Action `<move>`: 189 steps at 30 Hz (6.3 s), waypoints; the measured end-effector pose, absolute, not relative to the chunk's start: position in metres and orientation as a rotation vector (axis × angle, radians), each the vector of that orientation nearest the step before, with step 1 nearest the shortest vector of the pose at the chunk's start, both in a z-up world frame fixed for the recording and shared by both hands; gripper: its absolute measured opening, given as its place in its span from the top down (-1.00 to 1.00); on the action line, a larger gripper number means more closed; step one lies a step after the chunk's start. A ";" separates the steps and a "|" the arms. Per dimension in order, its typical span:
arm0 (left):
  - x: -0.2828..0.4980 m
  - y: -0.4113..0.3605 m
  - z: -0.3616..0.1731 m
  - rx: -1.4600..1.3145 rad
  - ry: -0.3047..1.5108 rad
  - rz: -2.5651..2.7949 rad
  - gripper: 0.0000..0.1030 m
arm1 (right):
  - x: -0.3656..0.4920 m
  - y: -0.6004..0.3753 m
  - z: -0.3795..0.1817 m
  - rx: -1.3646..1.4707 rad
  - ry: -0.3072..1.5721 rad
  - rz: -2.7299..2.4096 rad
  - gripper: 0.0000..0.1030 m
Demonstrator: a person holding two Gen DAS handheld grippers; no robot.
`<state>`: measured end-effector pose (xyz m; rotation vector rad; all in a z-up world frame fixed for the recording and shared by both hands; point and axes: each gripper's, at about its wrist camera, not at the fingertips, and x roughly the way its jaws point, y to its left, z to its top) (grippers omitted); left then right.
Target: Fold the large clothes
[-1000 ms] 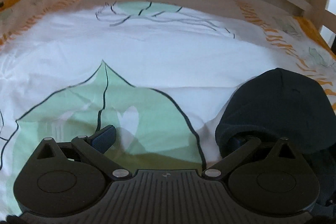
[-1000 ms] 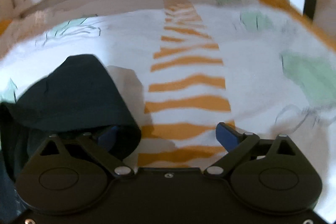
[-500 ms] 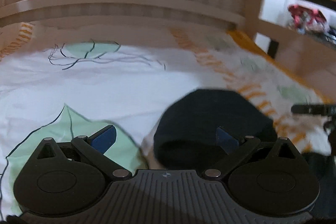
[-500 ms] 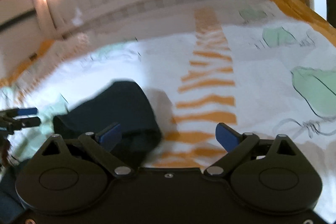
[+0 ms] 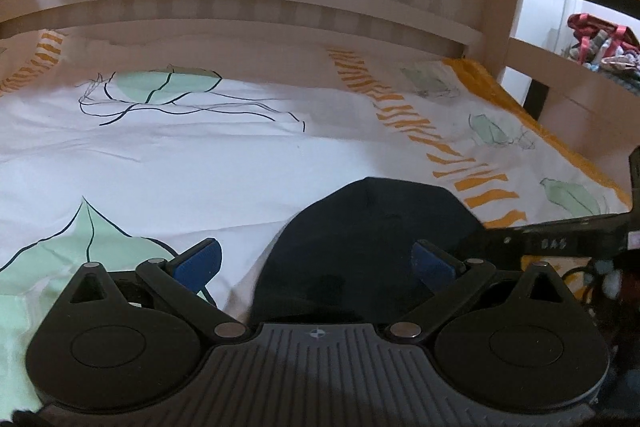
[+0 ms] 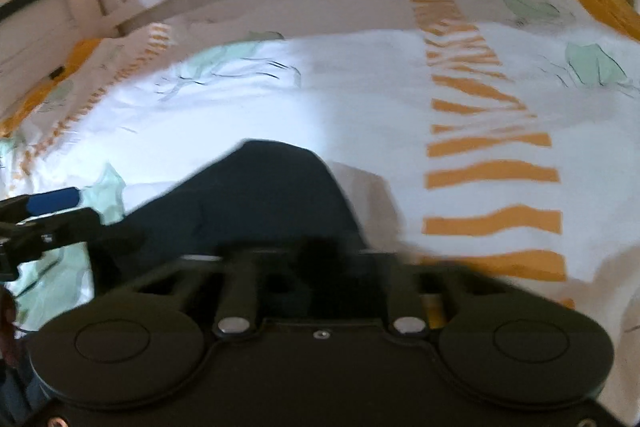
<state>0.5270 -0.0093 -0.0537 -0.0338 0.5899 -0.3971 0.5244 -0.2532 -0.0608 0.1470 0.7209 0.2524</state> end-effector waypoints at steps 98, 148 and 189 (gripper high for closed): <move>0.329 0.080 -0.073 -0.601 0.902 -0.536 -1.00 | 0.204 -0.219 -0.017 0.426 0.782 0.464 -0.12; 0.333 0.042 -0.075 -0.664 0.859 -0.533 -1.00 | 0.250 -0.294 -0.061 0.475 0.805 0.290 -0.20; 0.288 0.057 -0.073 -0.583 0.865 -0.492 0.86 | 0.263 -0.305 -0.075 0.496 0.834 0.246 0.23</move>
